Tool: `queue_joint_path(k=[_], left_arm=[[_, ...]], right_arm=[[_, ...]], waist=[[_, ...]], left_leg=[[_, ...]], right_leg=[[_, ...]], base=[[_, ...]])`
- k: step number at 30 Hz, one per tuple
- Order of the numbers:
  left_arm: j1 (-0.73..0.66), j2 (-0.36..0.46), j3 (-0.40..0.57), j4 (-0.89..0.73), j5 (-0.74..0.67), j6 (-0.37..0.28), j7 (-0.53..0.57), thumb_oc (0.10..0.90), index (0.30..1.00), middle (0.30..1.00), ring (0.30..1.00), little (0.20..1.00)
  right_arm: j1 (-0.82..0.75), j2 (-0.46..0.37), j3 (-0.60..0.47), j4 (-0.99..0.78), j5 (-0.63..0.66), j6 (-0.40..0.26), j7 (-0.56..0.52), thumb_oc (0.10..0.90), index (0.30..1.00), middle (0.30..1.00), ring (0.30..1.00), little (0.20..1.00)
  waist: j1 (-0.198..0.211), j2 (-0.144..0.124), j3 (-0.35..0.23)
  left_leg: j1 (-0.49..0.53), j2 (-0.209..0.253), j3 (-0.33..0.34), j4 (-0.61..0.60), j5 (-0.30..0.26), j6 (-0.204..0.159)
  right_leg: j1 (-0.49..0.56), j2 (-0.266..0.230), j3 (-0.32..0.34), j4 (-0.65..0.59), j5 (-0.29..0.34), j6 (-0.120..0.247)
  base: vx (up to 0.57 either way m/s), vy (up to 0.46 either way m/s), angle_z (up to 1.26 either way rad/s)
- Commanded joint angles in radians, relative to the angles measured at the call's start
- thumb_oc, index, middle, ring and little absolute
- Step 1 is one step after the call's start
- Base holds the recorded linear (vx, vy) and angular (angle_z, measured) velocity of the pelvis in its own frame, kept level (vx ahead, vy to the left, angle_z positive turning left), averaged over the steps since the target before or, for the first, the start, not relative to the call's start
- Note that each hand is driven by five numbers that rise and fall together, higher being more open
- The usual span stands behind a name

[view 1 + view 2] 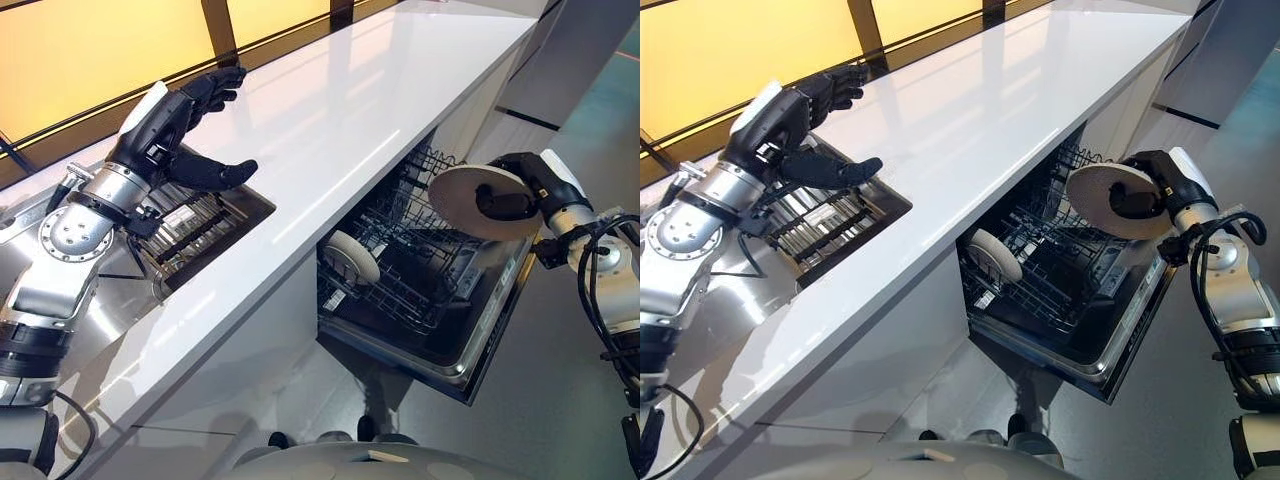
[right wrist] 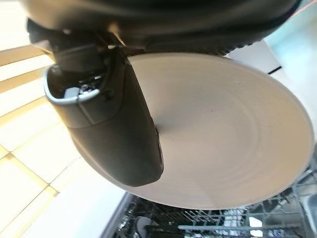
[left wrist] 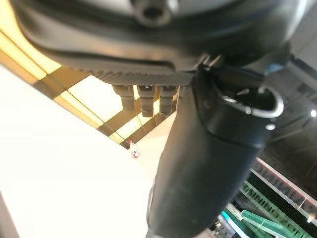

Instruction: Pick up plates and place into dishwasher.

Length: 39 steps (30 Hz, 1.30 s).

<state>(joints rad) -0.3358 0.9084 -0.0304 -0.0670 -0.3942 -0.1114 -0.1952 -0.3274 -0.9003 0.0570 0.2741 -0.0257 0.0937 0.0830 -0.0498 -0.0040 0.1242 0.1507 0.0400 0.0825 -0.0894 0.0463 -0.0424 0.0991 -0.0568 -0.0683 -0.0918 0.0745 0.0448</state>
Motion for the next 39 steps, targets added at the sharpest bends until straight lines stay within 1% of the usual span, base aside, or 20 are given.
queue_joint_path(k=[1, 3, 6, 7, 8, 12, 14, 17, 18, 19, 20, 21, 23, 25, 26, 27, 32, 33, 38, 39], left_arm=[[-0.076, -0.002, 0.001, -0.073, -0.106, -0.028, -0.029, 0.800, 0.900, 0.900, 0.900, 0.900], [-0.083, -0.018, -0.021, -0.094, -0.167, 0.004, -0.063, 0.800, 0.900, 0.900, 0.900, 0.900], [-0.103, -0.049, -0.061, -0.120, -0.204, 0.031, -0.078, 0.800, 0.900, 0.900, 0.900, 0.900], [-0.120, -0.069, -0.087, -0.129, -0.216, 0.041, -0.089, 0.800, 0.900, 0.900, 0.900, 0.900], [-0.130, -0.080, -0.103, -0.136, -0.211, 0.044, -0.092, 0.800, 0.900, 0.900, 0.900, 0.900], [-0.168, -0.109, -0.165, -0.158, -0.206, 0.061, -0.097, 0.800, 0.900, 0.900, 0.900, 0.900], [-0.179, -0.120, -0.181, -0.162, -0.206, 0.063, -0.096, 0.800, 0.900, 0.900, 0.900, 0.900], [-0.187, -0.136, -0.200, -0.172, -0.208, 0.070, -0.093, 0.800, 0.900, 0.900, 0.900, 0.900], [-0.193, -0.139, -0.210, -0.175, -0.210, 0.073, -0.090, 0.800, 0.900, 0.900, 0.900, 0.900], [-0.197, -0.144, -0.215, -0.177, -0.209, 0.074, -0.089, 0.800, 0.900, 0.900, 0.900, 0.900], [-0.200, -0.147, -0.220, -0.178, -0.209, 0.075, -0.089, 0.800, 0.900, 0.900, 0.900, 0.900], [-0.204, -0.149, -0.222, -0.178, -0.210, 0.075, -0.090, 0.800, 0.900, 0.900, 0.900, 0.900], [-0.215, -0.156, -0.234, -0.181, -0.212, 0.081, -0.089, 0.800, 0.900, 0.900, 0.900, 0.900], [-0.221, -0.159, -0.240, -0.187, -0.215, 0.083, -0.087, 0.800, 0.900, 0.900, 0.900, 0.900], [-0.222, -0.160, -0.241, -0.194, -0.217, 0.087, -0.088, 0.800, 0.900, 0.900, 0.900, 0.900], [-0.223, -0.160, -0.241, -0.196, -0.218, 0.088, -0.089, 0.800, 0.900, 0.900, 0.900, 0.900], [-0.227, -0.163, -0.246, -0.205, -0.225, 0.076, -0.094, 0.800, 0.900, 0.900, 0.900, 0.900], [-0.228, -0.168, -0.249, -0.210, -0.221, 0.078, -0.093, 0.800, 0.900, 0.900, 0.900, 0.900], [-0.230, -0.167, -0.247, -0.216, -0.222, 0.079, -0.093, 0.800, 0.900, 0.900, 0.900, 0.900], [-0.231, -0.167, -0.246, -0.216, -0.222, 0.079, -0.093, 0.800, 0.900, 0.900, 0.900, 0.900]], right_arm=[[-0.168, -0.054, 0.046, 0.038, -0.060, -0.021, -0.078, 0.100, 0.300, 0.300, 0.300, 0.200], [-0.195, -0.037, 0.092, 0.087, -0.070, 0.001, -0.088, 0.100, 0.300, 0.300, 0.300, 0.200], [-0.252, -0.001, 0.164, 0.186, -0.076, 0.022, -0.113, 0.100, 0.300, 0.300, 0.300, 0.200], [-0.287, 0.026, 0.208, 0.253, -0.076, 0.035, -0.125, 0.100, 0.300, 0.300, 0.300, 0.200], [-0.310, 0.040, 0.239, 0.304, -0.073, 0.029, -0.137, 0.100, 0.300, 0.300, 0.300, 0.200], [-0.381, 0.098, 0.329, 0.438, -0.036, 0.059, -0.167, 0.100, 0.300, 0.300, 0.300, 0.200], [-0.402, 0.119, 0.354, 0.487, -0.020, 0.071, -0.174, 0.100, 0.300, 0.300, 0.300, 0.200], [-0.420, 0.159, 0.376, 0.573, -0.020, 0.069, -0.194, 0.100, 0.300, 0.300, 0.300, 0.200], [-0.430, 0.174, 0.386, 0.603, -0.016, 0.074, -0.194, 0.100, 0.300, 0.300, 0.300, 0.200], [-0.436, 0.184, 0.391, 0.627, -0.016, 0.073, -0.198, 0.100, 0.300, 0.300, 0.300, 0.200], [-0.440, 0.192, 0.394, 0.647, -0.018, 0.071, -0.196, 0.100, 0.300, 0.300, 0.300, 0.200], [-0.444, 0.198, 0.394, 0.661, -0.020, 0.070, -0.192, 0.100, 0.300, 0.300, 0.300, 0.200], [-0.460, 0.222, 0.408, 0.710, -0.022, 0.069, -0.186, 0.100, 0.300, 0.300, 0.300, 0.200], [-0.462, 0.237, 0.416, 0.739, -0.032, 0.064, -0.184, 0.100, 0.300, 0.300, 0.300, 0.200], [-0.460, 0.248, 0.422, 0.753, -0.032, 0.063, -0.183, 0.100, 0.300, 0.300, 0.300, 0.200], [-0.460, 0.254, 0.423, 0.756, -0.042, 0.066, -0.179, 0.100, 0.300, 0.300, 0.300, 0.200], [-0.460, 0.272, 0.448, 0.792, -0.072, 0.060, -0.172, 0.100, 0.300, 0.300, 0.300, 0.200], [-0.461, 0.278, 0.452, 0.811, -0.069, 0.046, -0.164, 0.100, 0.300, 0.300, 0.300, 0.200], [-0.454, 0.289, 0.455, 0.811, -0.038, 0.037, -0.156, 0.100, 0.300, 0.300, 0.300, 0.200], [-0.455, 0.289, 0.454, 0.811, -0.038, 0.036, -0.156, 0.100, 0.300, 0.300, 0.300, 0.200]], waist=[[0.039, -0.019, -0.076], [0.050, -0.018, -0.071], [0.064, -0.015, -0.065], [0.074, -0.012, -0.062], [0.079, -0.010, -0.059], [0.099, -0.006, -0.050], [0.107, -0.004, -0.048], [0.118, 0.001, -0.047], [0.124, 0.004, -0.048], [0.127, 0.005, -0.045], [0.130, 0.007, -0.045], [0.132, 0.008, -0.043], [0.139, 0.012, -0.042], [0.143, 0.013, -0.039], [0.145, 0.015, -0.039], [0.146, 0.015, -0.038], [0.150, 0.022, -0.028], [0.151, 0.025, -0.025], [0.151, 0.030, -0.017], [0.151, 0.029, -0.016]], left_leg=[[-0.018, -0.069, -0.051, 0.002, -0.019, 0.036], [-0.020, -0.069, -0.056, 0.002, -0.019, 0.036], [-0.021, -0.069, -0.065, 0.002, -0.019, 0.036], [-0.022, -0.069, -0.069, 0.002, -0.018, 0.036], [-0.024, -0.069, -0.072, 0.002, -0.018, 0.036], [-0.027, -0.069, -0.085, 0.002, -0.016, 0.035], [-0.027, -0.068, -0.088, 0.002, -0.015, 0.035], [-0.027, -0.068, -0.093, 0.002, -0.016, 0.036], [-0.021, -0.067, -0.096, 0.002, -0.027, 0.035], [-0.027, -0.069, -0.097, 0.002, -0.016, 0.037], [-0.020, -0.068, -0.099, 0.002, -0.027, 0.036], [-0.026, -0.069, -0.099, 0.002, -0.016, 0.038], [-0.020, -0.069, -0.103, 0.002, -0.027, 0.037], [-0.026, -0.070, -0.104, 0.002, -0.016, 0.039], [-0.020, -0.068, -0.105, 0.002, -0.027, 0.038], [-0.026, -0.070, -0.105, 0.002, -0.017, 0.039], [-0.028, -0.070, -0.104, 0.002, -0.016, 0.040], [-0.023, -0.068, -0.105, 0.002, -0.027, 0.039], [-0.023, -0.067, -0.103, 0.002, -0.027, 0.037], [-0.030, -0.068, -0.103, 0.002, -0.016, 0.038]], right_leg=[[0.029, 0.026, -0.051, 0.005, 0.007, 0.026], [0.030, 0.022, -0.062, 0.005, 0.006, 0.027], [0.031, 0.019, -0.072, 0.005, 0.004, 0.025], [0.031, 0.017, -0.077, 0.005, 0.004, 0.025], [0.032, 0.016, -0.080, 0.005, 0.004, 0.024], [0.036, 0.012, -0.095, 0.005, 0.002, 0.022], [0.037, 0.010, -0.101, 0.005, 0.003, 0.023], [0.039, 0.007, -0.106, 0.005, 0.001, 0.023], [0.046, 0.008, -0.107, 0.005, -0.008, 0.023], [0.040, 0.005, -0.108, 0.005, 0.002, 0.021], [0.047, 0.007, -0.108, 0.005, -0.008, 0.022], [0.042, 0.005, -0.109, 0.005, 0.001, 0.021], [0.048, 0.004, -0.109, 0.005, -0.008, 0.021], [0.043, 0.002, -0.110, 0.005, 0.001, 0.020], [0.049, 0.003, -0.109, 0.005, -0.009, 0.021], [0.043, 0.002, -0.109, 0.005, 0.000, 0.019], [0.042, 0.000, -0.106, 0.005, 0.001, 0.019], [0.046, 0.000, -0.104, 0.005, -0.008, 0.020], [0.046, -0.002, -0.103, 0.005, -0.008, 0.020], [0.040, -0.003, -0.104, 0.005, 0.001, 0.019]], base=[[0.03, -0.024, 0.11], [0.02, -0.028, 0.09], [0.01, -0.029, 0.18], [-0.01, -0.033, 0.14], [-0.01, -0.032, 0.15], [-0.01, -0.025, 0.19], [-0.01, -0.017, 0.06], [0.01, -0.013, 0.16], [0.01, -0.004, 0.12], [0.04, -0.006, 0.08], [-0.03, 0.002, 0.04], [0.00, -0.002, 0.05], [0.00, 0.000, 0.12], [0.00, 0.003, 0.10], [0.00, 0.002, 0.04], [0.00, 0.000, 0.00], [-0.01, 0.003, 0.02], [0.00, 0.000, 0.00], [-0.01, 0.002, 0.00], [0.00, 0.000, 0.00]])
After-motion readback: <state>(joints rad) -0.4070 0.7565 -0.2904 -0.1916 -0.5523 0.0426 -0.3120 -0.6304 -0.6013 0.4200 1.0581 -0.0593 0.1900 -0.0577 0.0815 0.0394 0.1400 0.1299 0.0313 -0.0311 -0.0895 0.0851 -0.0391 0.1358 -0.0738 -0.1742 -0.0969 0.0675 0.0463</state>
